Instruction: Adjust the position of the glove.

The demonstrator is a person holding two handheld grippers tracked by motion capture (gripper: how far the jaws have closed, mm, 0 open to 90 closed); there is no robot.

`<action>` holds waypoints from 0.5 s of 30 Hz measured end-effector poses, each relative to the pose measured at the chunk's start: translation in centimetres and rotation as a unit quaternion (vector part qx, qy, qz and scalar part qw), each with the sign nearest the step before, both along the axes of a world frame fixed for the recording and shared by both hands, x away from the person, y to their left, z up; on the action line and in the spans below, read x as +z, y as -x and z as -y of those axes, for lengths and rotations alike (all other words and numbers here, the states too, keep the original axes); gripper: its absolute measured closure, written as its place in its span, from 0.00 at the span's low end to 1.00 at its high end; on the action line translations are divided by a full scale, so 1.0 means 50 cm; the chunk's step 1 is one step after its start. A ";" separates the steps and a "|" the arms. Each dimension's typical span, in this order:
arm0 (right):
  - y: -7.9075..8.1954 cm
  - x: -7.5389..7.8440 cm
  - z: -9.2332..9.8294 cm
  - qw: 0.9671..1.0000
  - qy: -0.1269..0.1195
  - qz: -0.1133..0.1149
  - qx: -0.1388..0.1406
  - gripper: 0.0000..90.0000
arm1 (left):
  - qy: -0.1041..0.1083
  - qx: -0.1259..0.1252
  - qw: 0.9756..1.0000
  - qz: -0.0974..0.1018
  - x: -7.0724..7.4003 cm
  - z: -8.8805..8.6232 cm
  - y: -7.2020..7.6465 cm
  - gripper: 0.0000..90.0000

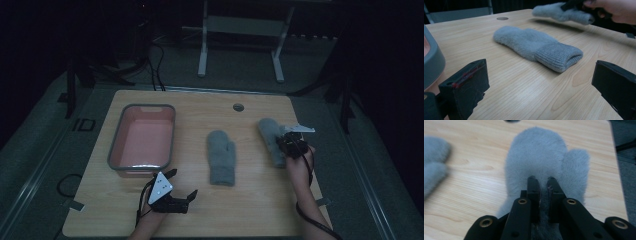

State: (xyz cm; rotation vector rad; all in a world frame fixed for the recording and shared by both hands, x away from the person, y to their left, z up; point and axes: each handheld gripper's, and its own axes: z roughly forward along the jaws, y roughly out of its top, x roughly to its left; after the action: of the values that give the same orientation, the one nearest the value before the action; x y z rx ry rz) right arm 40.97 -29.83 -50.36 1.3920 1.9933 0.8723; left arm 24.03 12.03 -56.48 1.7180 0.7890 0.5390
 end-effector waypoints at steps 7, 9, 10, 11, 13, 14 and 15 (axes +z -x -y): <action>0.061 0.016 -0.017 0.998 -0.009 0.010 -0.057 0.93 | 0.001 0.003 1.000 0.004 0.002 -0.001 0.002 0.01; 0.075 0.005 -0.018 0.997 -0.023 0.004 -0.075 0.93 | 0.001 0.002 1.000 0.004 0.002 0.000 0.002 0.01; 0.075 0.005 -0.018 0.997 -0.023 0.004 -0.075 0.93 | 0.001 0.002 1.000 0.004 0.002 0.000 0.002 0.01; 0.080 -0.001 -0.017 0.996 -0.029 -0.001 -0.080 0.93 | 0.001 0.002 1.000 0.004 0.002 0.000 0.002 0.01; 0.090 -0.016 -0.023 0.995 -0.031 -0.015 -0.088 0.93 | 0.000 0.004 1.000 0.005 0.002 0.000 0.001 0.01; 0.097 -0.026 -0.028 0.995 -0.033 -0.027 -0.093 0.93 | 0.001 0.004 1.000 0.005 0.002 0.000 0.001 0.01; 0.101 -0.032 -0.031 0.994 -0.037 -0.033 -0.093 0.93 | 0.000 0.004 1.000 0.005 0.002 0.000 0.001 0.01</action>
State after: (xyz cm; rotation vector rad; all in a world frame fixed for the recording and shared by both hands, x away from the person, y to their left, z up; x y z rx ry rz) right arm 35.92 -28.29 -51.94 1.6379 1.8600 0.8326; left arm 24.00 12.02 -56.38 1.7126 0.7882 0.5525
